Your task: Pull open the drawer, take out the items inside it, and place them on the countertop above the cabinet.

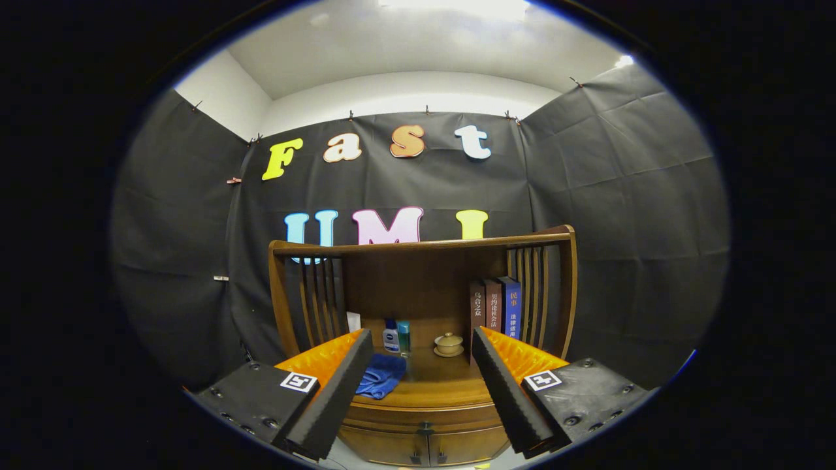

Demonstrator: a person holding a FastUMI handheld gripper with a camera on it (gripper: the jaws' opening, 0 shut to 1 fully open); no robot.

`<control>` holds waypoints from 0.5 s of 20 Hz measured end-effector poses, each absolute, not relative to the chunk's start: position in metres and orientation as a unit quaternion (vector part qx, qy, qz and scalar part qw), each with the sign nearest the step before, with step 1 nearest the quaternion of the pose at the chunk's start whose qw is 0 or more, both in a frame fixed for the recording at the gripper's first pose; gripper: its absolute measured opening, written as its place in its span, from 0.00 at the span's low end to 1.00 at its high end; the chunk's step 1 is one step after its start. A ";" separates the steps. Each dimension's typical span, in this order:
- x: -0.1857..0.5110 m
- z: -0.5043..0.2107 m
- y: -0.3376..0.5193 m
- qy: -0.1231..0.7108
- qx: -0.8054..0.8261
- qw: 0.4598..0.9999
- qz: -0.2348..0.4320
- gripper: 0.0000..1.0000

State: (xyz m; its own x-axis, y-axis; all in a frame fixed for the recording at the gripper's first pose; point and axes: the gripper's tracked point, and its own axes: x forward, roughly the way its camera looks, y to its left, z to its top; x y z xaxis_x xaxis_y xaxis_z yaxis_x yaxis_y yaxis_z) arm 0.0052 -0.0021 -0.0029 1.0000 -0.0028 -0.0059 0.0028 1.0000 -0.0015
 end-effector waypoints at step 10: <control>0.008 -0.002 -0.004 0.000 -0.001 1.000 0.002 0.99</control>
